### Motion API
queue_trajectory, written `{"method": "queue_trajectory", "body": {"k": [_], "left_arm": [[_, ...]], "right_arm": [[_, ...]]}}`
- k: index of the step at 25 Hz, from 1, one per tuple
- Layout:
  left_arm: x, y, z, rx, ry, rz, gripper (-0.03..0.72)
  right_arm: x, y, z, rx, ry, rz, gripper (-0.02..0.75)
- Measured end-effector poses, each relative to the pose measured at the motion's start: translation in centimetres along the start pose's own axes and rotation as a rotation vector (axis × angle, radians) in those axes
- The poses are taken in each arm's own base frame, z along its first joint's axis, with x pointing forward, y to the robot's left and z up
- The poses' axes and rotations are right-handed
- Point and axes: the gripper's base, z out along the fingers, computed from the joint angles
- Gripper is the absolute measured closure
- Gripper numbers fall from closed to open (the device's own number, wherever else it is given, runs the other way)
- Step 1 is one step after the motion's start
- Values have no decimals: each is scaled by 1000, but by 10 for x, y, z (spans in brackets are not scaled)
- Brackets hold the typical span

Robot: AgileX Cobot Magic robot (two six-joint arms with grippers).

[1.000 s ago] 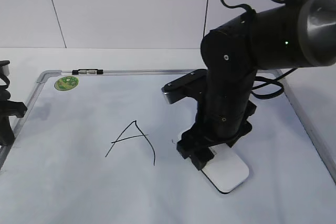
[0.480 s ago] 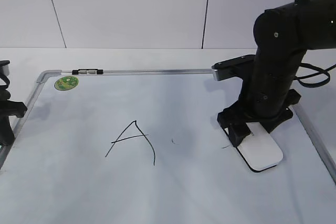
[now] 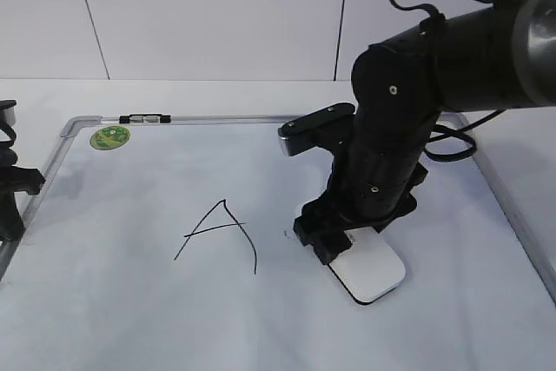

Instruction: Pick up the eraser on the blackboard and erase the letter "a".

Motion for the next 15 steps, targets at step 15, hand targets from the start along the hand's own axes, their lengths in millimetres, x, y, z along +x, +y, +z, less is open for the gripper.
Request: {"method": "queue_trajectory", "body": {"k": [15], "left_arm": [[0, 0, 0, 0, 0, 0, 671]], "right_arm": [[5, -63, 2, 72, 2, 128, 179]]}}
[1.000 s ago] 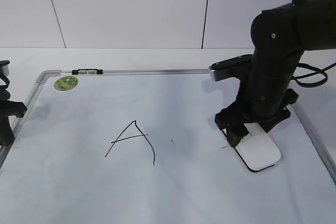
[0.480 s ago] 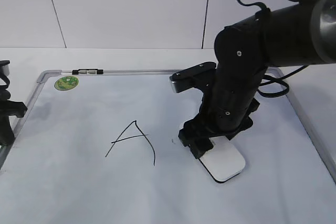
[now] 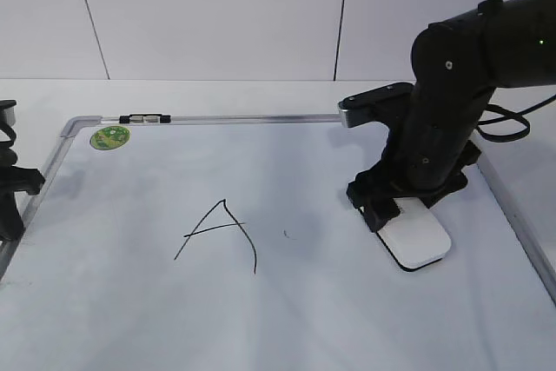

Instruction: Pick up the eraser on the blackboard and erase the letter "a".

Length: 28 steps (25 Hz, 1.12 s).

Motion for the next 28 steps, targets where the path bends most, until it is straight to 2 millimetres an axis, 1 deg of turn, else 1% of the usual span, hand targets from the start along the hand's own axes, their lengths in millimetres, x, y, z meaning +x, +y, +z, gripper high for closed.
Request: {"method": "queue_trajectory", "body": {"k": [2, 4, 10, 13, 25, 28], "left_arm": [[0, 0, 0, 0, 0, 0, 671], [0, 0, 0, 0, 0, 0, 671], [0, 0, 0, 0, 1, 0, 671], [0, 0, 0, 0, 1, 0, 671], [0, 0, 0, 0, 1, 0, 671], [0, 0, 0, 0, 1, 0, 671]], "right_arm": [[-1, 4, 0, -13, -7, -7, 179], [-2, 14, -1, -28, -20, -27, 179], [-3, 70, -4, -77, -64, -160, 179], [-2, 84, -6, -89, -78, -193, 179], [0, 87, -6, -110, -61, -175, 179], [-7, 89, -5, -117, -62, -169, 179]]}}
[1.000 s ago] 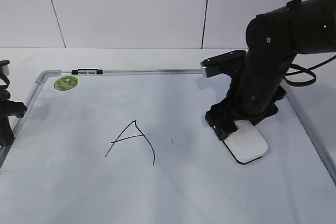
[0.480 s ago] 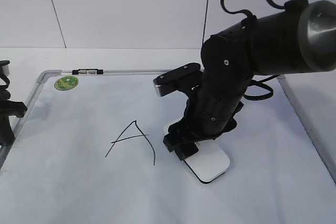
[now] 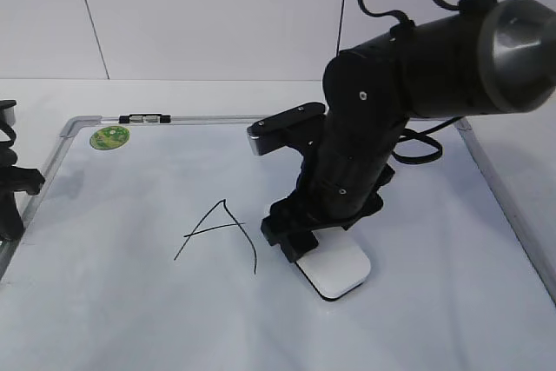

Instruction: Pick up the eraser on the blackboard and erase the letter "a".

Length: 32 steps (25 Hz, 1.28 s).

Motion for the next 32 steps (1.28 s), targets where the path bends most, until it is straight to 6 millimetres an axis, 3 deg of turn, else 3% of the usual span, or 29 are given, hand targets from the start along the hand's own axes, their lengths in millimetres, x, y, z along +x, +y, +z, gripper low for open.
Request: {"method": "queue_trajectory", "body": {"k": [13, 22, 26, 32], "left_arm": [[0, 0, 0, 0, 0, 0, 671], [0, 0, 0, 0, 0, 0, 671], [0, 0, 0, 0, 0, 0, 671], [0, 0, 0, 0, 0, 0, 671]], "right_arm": [[-60, -8, 13, 101, -14, -40, 179], [-57, -60, -1, 219, 78, 38, 179], [-50, -80, -27, 235, 81, 98, 179], [-38, -90, -76, 242, 55, 153, 179]]}}
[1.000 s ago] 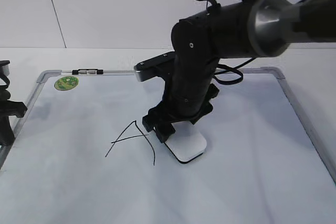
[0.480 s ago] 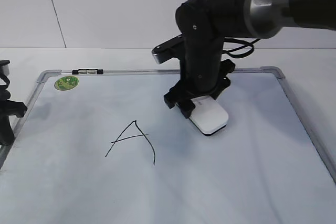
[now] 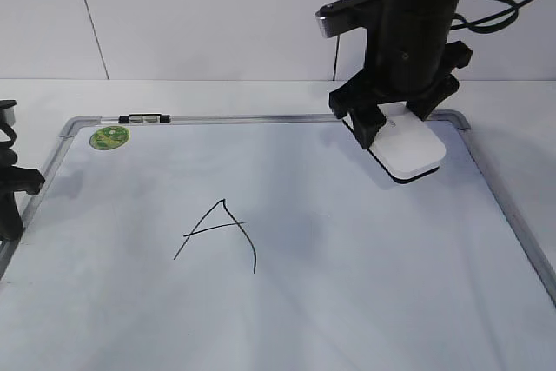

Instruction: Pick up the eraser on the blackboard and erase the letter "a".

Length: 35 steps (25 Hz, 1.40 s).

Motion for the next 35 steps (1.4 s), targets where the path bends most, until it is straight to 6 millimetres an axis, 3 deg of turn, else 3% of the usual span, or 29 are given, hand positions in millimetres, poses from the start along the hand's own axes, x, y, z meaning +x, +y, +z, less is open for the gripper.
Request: {"method": "queue_trajectory", "body": {"k": [4, 12, 15, 26, 30, 35], "left_arm": [[0, 0, 0, 0, 0, 0, 671], [0, 0, 0, 0, 0, 0, 671], [0, 0, 0, 0, 0, 0, 671], [0, 0, 0, 0, 0, 0, 671], [0, 0, 0, 0, 0, 0, 671], [0, 0, 0, 0, 0, 0, 671]], "right_arm": [[19, -6, -11, -23, 18, 25, 179], [102, -13, -8, -59, 75, 72, 179], [118, -18, -5, -64, 32, 127, 179], [134, -61, 24, -38, -43, 342, 179], [129, -65, 33, -29, -76, 339, 179], [123, -63, 61, -43, -39, 346, 179]]}}
